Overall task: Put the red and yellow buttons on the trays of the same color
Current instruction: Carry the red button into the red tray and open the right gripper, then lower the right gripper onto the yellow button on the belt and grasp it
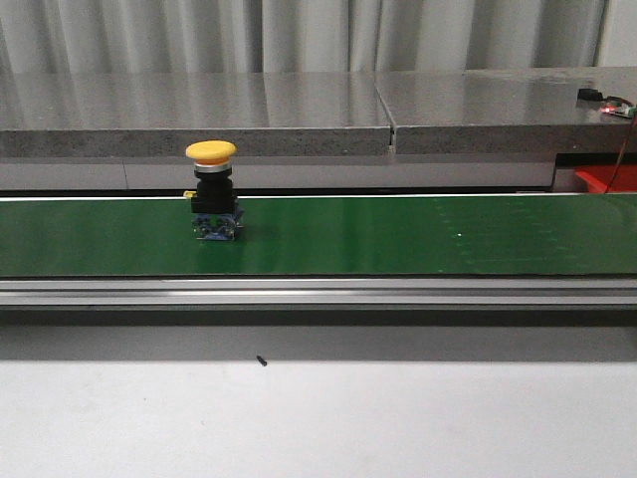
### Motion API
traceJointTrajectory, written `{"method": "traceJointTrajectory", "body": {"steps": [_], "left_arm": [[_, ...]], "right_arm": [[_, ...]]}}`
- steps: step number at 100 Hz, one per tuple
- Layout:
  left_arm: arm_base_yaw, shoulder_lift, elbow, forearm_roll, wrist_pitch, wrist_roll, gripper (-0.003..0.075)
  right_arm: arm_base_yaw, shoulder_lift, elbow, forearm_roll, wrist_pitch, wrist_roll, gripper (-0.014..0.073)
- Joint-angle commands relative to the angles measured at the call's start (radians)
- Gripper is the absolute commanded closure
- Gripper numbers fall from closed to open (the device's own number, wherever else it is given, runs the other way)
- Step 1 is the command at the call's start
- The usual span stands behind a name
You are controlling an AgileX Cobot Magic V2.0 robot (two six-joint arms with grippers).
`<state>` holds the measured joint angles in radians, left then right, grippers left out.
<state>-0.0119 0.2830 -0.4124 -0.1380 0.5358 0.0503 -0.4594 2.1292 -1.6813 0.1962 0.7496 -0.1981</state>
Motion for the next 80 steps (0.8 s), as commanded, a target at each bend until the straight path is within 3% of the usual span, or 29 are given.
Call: {"method": "traceJointTrajectory", "body": {"steps": [1, 12, 35, 51, 80], "left_arm": [[-0.009, 0.007, -0.026, -0.013, -0.078, -0.005, 0.0741], [-0.009, 0.007, -0.026, -0.013, -0.078, -0.005, 0.0741], [-0.009, 0.007, -0.026, -0.013, -0.078, -0.005, 0.0741], [-0.009, 0.007, -0.026, -0.013, -0.078, -0.005, 0.0741], [-0.009, 0.007, -0.026, -0.013, -0.078, -0.005, 0.0741]], "right_arm": [[-0.008, -0.078, -0.025, 0.006, -0.014, 0.000, 0.0120], [-0.008, -0.106, -0.025, -0.007, -0.008, 0.000, 0.0028], [-0.008, -0.208, -0.025, -0.037, 0.021, 0.000, 0.0032], [0.012, -0.303, -0.024, -0.035, 0.124, -0.022, 0.0032], [0.181, -0.482, 0.063, -0.032, 0.162, -0.074, 0.0032]]}}
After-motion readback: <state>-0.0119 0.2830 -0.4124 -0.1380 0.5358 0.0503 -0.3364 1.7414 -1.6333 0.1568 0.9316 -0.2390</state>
